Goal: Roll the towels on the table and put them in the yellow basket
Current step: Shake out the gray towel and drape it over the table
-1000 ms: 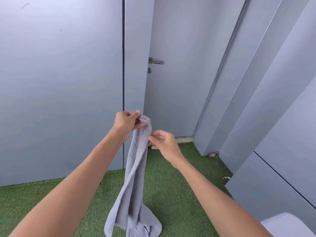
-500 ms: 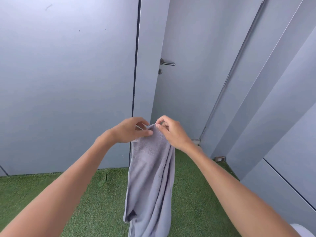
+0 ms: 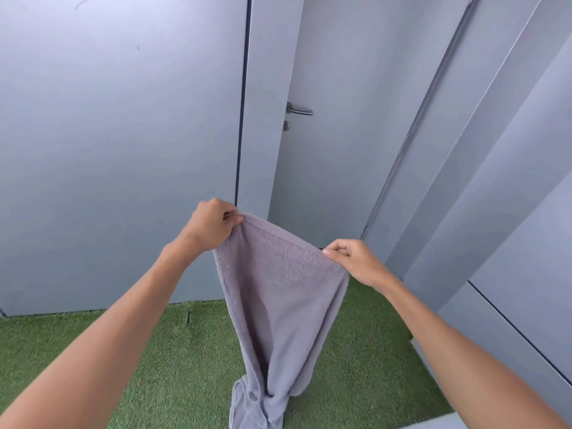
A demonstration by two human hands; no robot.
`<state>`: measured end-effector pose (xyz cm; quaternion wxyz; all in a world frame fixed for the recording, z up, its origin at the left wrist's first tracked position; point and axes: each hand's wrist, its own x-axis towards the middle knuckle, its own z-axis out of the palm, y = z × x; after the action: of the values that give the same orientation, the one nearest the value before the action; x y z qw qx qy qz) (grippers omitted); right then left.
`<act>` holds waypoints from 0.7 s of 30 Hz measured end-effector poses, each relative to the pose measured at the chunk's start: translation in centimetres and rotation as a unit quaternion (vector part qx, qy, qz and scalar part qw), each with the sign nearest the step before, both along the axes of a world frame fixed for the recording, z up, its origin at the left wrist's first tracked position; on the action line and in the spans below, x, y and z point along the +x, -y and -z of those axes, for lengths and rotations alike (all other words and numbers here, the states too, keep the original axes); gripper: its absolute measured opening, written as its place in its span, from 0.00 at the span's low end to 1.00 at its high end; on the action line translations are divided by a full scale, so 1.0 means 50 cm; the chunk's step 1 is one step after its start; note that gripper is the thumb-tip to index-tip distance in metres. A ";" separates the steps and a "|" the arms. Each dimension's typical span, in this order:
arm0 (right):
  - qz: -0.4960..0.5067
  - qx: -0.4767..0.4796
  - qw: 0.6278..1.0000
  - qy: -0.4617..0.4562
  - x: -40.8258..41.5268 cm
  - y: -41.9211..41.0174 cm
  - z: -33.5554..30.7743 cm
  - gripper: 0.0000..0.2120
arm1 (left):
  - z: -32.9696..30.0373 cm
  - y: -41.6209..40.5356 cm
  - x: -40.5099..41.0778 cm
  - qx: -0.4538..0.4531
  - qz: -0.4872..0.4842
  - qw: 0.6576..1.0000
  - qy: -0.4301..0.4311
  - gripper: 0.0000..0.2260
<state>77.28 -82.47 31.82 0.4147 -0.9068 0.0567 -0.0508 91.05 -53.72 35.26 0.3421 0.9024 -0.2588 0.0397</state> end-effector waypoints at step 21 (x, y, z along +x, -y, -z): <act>-0.086 -0.036 0.995 0.027 0.025 -0.063 -0.045 0.10 | 0.025 0.110 -0.088 -0.145 0.127 0.981 -0.021 0.05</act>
<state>78.52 -79.33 34.06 0.3859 -0.9209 -0.0346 -0.0418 86.66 -59.20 33.98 0.4772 0.8035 -0.3556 0.0139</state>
